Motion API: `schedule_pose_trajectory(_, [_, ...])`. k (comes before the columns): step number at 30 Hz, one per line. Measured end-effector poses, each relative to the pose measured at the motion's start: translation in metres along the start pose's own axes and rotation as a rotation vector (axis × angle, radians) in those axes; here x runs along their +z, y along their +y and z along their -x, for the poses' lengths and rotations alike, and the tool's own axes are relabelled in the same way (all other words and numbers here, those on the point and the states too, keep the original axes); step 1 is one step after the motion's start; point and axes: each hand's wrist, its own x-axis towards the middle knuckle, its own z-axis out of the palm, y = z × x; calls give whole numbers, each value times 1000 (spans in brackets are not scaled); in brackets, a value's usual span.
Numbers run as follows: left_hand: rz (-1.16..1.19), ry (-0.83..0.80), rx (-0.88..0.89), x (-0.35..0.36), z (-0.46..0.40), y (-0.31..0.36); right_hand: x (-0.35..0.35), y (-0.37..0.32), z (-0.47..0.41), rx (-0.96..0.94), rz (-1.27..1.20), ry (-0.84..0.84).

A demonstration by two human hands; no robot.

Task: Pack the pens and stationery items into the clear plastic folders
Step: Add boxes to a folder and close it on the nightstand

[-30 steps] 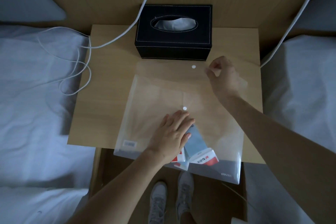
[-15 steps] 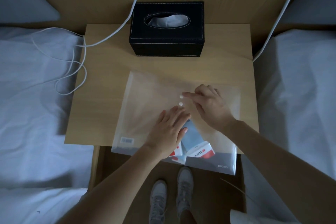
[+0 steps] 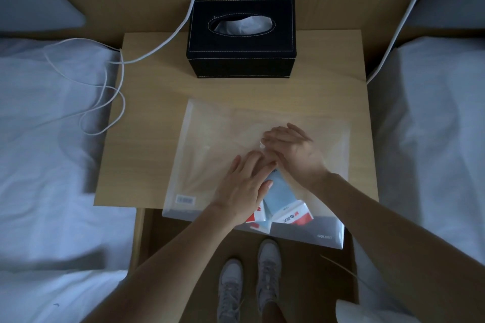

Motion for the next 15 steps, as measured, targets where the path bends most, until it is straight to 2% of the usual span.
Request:
schedule_pose_trajectory(5, [-39,66,25,6,0,-2,-1,-3,0,52,-106,37])
schedule_pose_trajectory(15, [-29,94,10,8,1,-1,9,-5,15,107,-122,50])
